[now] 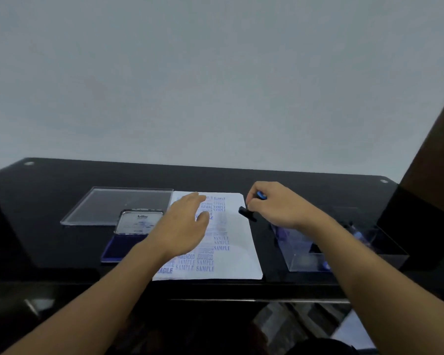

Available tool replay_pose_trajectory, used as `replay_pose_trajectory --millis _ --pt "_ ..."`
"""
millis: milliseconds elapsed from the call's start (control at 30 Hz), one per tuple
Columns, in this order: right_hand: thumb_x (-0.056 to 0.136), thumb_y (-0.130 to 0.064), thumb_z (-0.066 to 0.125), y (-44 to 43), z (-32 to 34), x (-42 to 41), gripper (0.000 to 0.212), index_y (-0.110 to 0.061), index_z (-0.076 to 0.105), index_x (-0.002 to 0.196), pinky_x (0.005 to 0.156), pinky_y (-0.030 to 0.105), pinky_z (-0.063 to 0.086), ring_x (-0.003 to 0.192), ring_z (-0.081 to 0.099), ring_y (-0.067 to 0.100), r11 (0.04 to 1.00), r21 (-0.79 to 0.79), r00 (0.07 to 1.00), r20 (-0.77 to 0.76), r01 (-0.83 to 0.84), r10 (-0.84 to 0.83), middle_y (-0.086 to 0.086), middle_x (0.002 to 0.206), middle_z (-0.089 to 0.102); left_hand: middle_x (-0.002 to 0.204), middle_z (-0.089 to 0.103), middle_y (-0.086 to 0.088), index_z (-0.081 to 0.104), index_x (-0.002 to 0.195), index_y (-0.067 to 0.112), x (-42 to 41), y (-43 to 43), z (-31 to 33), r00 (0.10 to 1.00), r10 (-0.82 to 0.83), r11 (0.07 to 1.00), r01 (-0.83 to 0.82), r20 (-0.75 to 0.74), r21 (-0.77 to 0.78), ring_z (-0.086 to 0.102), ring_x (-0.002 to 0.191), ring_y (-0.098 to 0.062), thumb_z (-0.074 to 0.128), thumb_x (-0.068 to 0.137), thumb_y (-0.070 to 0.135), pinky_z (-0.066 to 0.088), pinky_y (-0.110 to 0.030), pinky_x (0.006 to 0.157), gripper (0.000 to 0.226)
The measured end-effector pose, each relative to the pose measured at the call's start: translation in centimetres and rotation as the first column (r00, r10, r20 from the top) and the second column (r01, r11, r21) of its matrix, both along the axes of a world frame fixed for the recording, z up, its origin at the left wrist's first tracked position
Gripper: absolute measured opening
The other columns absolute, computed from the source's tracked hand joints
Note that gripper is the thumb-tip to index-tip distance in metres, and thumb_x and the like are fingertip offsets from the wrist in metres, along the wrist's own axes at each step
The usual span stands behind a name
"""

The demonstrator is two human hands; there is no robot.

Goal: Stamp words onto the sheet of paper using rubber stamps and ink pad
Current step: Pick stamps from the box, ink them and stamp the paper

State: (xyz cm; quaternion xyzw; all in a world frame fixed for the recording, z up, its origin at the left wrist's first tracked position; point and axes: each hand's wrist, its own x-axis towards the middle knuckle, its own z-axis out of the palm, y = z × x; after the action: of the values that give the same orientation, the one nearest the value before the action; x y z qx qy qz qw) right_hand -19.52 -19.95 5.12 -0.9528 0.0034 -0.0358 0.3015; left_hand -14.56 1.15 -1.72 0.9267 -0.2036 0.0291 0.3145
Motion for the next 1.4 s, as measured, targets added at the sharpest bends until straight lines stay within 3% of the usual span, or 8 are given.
replay_pose_trajectory --millis 133,300,467,633,767,1033,1200,1400 --pt "0.094 -0.024 0.054 3.2 -0.1 1.5 0.013 -0.018 0.065 0.095 0.062 0.025 0.037 0.067 0.049 0.011 0.995 0.082 0.998 -0.021 -0.063 0.065 -0.002 0.093 0.068 0.160 0.028 0.008 0.032 0.152 0.024 0.9 3.2 -0.4 0.999 0.049 0.999 -0.049 -0.004 0.011 0.022 0.148 -0.013 0.037 0.104 0.035 0.020 -0.034 0.120 0.050" --pt "0.090 -0.019 0.054 6.9 -0.6 3.7 0.009 -0.013 0.061 0.089 0.055 0.029 0.027 0.063 0.035 0.018 0.943 0.321 0.987 -0.099 -0.092 0.130 -0.002 0.069 0.053 0.153 0.040 0.002 0.043 0.146 0.018 0.9 7.0 0.0 0.995 0.101 0.995 -0.102 0.022 0.013 0.031 0.143 -0.016 0.041 0.102 0.029 0.025 -0.031 0.114 0.045" --pt "0.091 -0.017 0.056 10.6 -1.1 5.1 0.010 -0.009 0.063 0.092 0.053 0.027 0.030 0.063 0.037 0.016 0.934 0.313 0.975 -0.083 -0.169 0.204 -0.001 0.068 0.052 0.158 0.032 0.000 0.039 0.150 0.016 1.6 11.4 -0.3 0.986 0.165 0.986 -0.165 0.019 -0.015 0.025 0.147 -0.014 0.043 0.103 0.027 0.018 -0.029 0.118 0.049" --pt "0.094 -0.018 0.056 13.7 -1.7 6.1 0.010 -0.011 0.063 0.092 0.057 0.021 0.036 0.061 0.047 0.006 0.942 0.224 0.965 -0.026 -0.249 0.261 -0.009 0.076 0.060 0.157 0.034 0.002 0.041 0.149 0.018 2.5 14.3 -1.0 0.973 0.232 0.972 -0.232 0.006 -0.027 0.027 0.146 -0.013 0.044 0.102 0.028 0.021 -0.030 0.118 0.048" --pt "0.094 -0.020 0.054 16.3 -2.9 7.3 0.011 -0.011 0.061 0.091 0.069 0.029 0.046 0.075 0.057 0.012 0.947 0.094 0.951 -0.014 -0.308 0.310 0.000 0.090 0.067 0.157 0.035 0.002 0.042 0.148 0.017 3.2 16.2 -2.4 0.961 0.277 0.961 -0.277 -0.018 -0.022 0.027 0.145 -0.014 0.044 0.102 0.027 0.023 -0.031 0.118 0.047" --pt "0.095 -0.026 0.045 20.7 -5.5 9.1 0.018 -0.014 0.058 0.095 0.073 0.033 0.045 0.090 0.058 0.021 0.921 -0.120 0.928 -0.102 -0.370 0.359 0.004 0.098 0.066 0.161 0.027 -0.001 0.037 0.151 0.017 4.2 18.4 -6.1 0.955 0.296 0.952 -0.295 -0.001 0.075 0.018 0.150 -0.016 0.041 0.102 0.027 0.015 -0.036 0.122 0.050" --pt "0.097 -0.026 0.044 22.2 -6.5 9.8 0.015 -0.020 0.053 0.087 0.062 0.028 0.037 0.082 0.054 0.020 0.890 -0.183 0.908 -0.117 -0.417 0.401 0.002 0.091 0.061 0.163 0.020 0.000 0.032 0.153 0.021 4.5 18.9 -7.4 0.955 0.296 0.942 -0.295 0.018 0.162 0.010 0.152 -0.019 0.035 0.104 0.028 0.010 -0.049 0.121 0.049" --pt "0.096 -0.031 0.044 22.9 -7.5 10.6 0.020 -0.029 0.042 0.076 0.063 0.033 0.038 0.076 0.055 0.019 0.872 -0.235 0.903 -0.135 -0.429 0.408 0.002 0.087 0.057 0.164 0.018 0.003 0.030 0.154 0.022 4.5 19.3 -8.8 0.956 0.285 0.933 -0.294 0.074 0.205 0.008 0.152 -0.018 0.034 0.104 0.030 0.011 -0.048 0.122 0.051"
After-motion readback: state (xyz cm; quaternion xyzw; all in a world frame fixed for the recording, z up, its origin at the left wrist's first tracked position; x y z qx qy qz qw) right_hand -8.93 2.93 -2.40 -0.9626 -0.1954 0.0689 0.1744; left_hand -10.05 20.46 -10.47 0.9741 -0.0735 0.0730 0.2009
